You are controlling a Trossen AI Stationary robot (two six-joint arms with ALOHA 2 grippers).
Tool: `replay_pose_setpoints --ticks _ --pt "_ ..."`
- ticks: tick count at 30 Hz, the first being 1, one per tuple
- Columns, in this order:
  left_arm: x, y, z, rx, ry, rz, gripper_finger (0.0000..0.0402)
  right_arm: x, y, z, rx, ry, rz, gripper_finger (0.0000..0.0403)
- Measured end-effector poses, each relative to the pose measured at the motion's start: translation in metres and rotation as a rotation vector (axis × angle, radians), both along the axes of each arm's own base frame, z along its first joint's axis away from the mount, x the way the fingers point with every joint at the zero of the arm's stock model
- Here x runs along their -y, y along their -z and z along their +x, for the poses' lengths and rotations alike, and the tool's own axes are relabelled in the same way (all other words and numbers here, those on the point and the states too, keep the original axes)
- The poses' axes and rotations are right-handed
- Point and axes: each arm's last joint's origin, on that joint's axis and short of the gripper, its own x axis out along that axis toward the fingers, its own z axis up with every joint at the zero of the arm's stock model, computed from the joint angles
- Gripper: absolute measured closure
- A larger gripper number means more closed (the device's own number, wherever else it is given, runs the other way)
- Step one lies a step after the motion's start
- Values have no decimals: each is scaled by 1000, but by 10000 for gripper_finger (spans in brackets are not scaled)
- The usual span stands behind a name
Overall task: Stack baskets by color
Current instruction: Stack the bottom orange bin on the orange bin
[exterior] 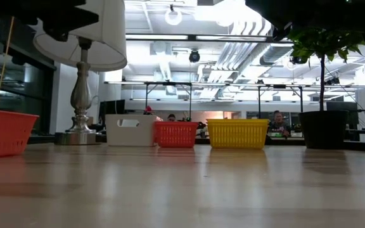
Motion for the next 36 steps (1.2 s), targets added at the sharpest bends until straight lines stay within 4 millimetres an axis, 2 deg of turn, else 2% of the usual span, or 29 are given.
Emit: replay_pose_setpoints --ticks 8,12,16,22,25,29,36 --pt "1 0 0 -5 3 18 158 0 0 0 -4 -1 4 403" --pt "5 3 -1 -66 97 165 158 0 1 0 -6 -1 3 403" --pt "15 -6 0 -205 207 305 158 0 1 0 -6 0 2 403" --pt "21 -27 4 -552 195 320 158 0 1 0 -7 0 2 403" --pt "24 -30 8 -720 211 336 158 0 1 0 -13 0 0 403" --pt "32 -21 16 -909 255 402 158 0 1 0 -14 0 0 403" --pt "37 13 21 -1194 309 566 158 0 2 0 -21 0 -3 403"
